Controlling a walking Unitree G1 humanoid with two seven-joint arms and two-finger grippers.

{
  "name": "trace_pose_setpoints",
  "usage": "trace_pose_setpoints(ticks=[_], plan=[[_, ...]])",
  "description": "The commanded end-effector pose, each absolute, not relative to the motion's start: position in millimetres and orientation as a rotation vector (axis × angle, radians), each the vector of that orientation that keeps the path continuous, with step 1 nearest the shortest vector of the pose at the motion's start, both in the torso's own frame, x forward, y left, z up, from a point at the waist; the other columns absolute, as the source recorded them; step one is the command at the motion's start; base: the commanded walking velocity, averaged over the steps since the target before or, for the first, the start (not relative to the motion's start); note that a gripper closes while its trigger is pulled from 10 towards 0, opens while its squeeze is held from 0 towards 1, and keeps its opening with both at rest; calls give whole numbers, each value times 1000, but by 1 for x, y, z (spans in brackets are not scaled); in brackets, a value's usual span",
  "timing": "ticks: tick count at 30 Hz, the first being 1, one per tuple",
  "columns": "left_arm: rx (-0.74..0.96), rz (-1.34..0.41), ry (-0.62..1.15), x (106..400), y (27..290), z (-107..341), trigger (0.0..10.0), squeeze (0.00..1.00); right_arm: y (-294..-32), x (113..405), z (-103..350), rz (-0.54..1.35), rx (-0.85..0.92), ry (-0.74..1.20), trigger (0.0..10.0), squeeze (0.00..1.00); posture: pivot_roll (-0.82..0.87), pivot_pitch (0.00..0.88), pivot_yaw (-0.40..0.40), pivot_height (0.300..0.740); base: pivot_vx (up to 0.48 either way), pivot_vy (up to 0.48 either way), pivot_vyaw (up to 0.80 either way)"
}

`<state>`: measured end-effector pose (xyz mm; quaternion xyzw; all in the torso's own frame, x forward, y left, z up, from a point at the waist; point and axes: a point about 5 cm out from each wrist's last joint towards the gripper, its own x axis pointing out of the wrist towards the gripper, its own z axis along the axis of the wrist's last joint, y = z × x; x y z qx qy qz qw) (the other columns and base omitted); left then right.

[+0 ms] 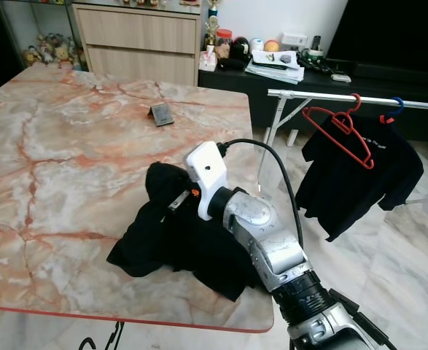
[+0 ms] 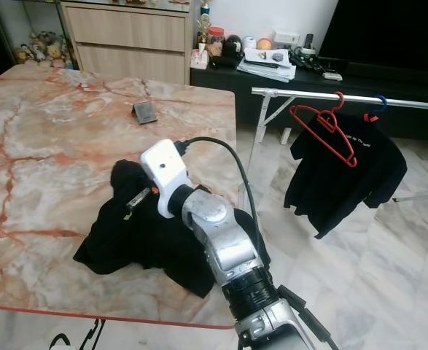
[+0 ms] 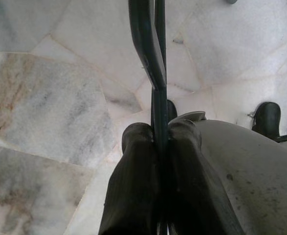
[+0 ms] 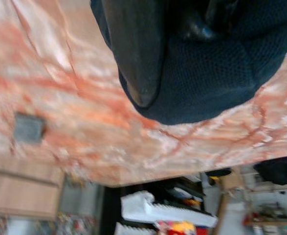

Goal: Hang hanger

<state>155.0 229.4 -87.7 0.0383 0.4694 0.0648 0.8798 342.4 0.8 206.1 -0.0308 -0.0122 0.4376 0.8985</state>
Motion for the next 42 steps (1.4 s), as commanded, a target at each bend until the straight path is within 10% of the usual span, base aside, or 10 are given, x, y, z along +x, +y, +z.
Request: trace_pose_setpoints(ticks=[1, 6, 9, 11, 34, 42], plan=[[80, 122, 1021, 144, 228, -93, 10000, 0, -5, 346, 206, 867, -33, -8, 10000, 0, 1, 105, -60, 740, 0, 0, 0], [75, 119, 1021, 144, 228, -93, 10000, 0, -26, 351, 200, 741, 4, 28, 10000, 0, 6, 111, -62, 740, 0, 0, 0], [75, 121, 1022, 144, 228, -93, 10000, 0, -39, 348, 193, 698, 84, 43, 10000, 847, 4, 114, -58, 740, 0, 0, 0], [75, 121, 1023, 144, 227, -93, 10000, 0, -44, 347, 190, 684, 98, 55, 10000, 1000, 4, 114, -58, 740, 0, 0, 0], [89, 108, 1055, 135, 223, -97, 10000, 0, -101, 300, 159, 721, 54, 126, 10000, 984, 0, 116, -62, 740, 0, 0, 0], [98, 108, 1057, 136, 227, -96, 10000, 0, -133, 268, 148, 711, 50, 134, 10000, 835, -4, 114, -66, 740, 0, 0, 0]])
